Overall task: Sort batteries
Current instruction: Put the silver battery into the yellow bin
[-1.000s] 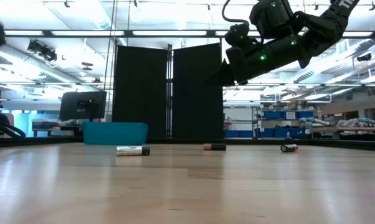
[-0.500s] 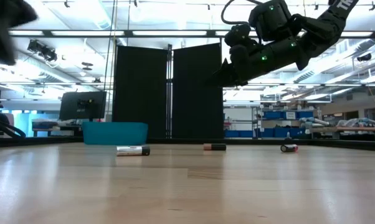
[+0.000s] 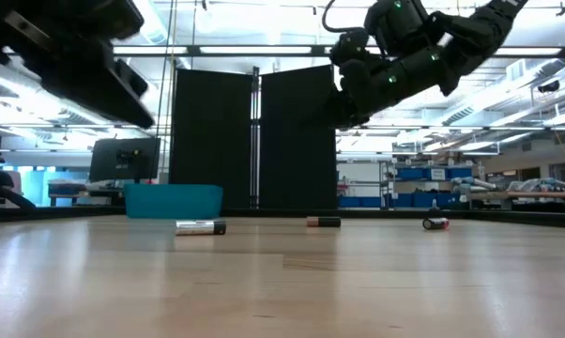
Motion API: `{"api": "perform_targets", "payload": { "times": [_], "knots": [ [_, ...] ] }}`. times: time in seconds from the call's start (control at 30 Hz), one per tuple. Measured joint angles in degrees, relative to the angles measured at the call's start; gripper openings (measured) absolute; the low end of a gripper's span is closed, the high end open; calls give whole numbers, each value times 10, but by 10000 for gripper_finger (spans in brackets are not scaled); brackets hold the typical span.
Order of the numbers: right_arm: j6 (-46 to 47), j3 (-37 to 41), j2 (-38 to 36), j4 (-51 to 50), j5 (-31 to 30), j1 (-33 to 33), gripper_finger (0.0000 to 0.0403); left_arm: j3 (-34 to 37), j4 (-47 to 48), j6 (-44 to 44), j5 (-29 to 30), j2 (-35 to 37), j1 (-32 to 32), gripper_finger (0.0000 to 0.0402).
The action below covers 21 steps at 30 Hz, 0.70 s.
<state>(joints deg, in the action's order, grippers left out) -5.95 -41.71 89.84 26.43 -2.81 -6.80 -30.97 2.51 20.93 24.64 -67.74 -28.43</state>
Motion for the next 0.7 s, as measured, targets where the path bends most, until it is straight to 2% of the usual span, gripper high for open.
{"api": "perform_targets", "payload": {
  "times": [0.1,0.2,0.33,0.47,0.57,0.7],
  "knots": [
    [4,-40,0,-76,1,8,17,59,-137,-47,-67,1,47,2],
    [17,-93,0,-174,0,20,18,97,-218,-57,-118,-9,89,2],
    [45,-152,0,-282,-6,40,28,111,-211,-36,-147,-17,127,4],
    [50,-180,0,-337,-64,67,45,110,-209,-25,-179,-44,135,23],
    [62,-184,0,-341,-107,84,60,103,-208,-23,-178,-81,133,51],
    [91,-184,0,-346,-126,97,77,87,-210,-20,-144,-132,133,90]
  ]
}}
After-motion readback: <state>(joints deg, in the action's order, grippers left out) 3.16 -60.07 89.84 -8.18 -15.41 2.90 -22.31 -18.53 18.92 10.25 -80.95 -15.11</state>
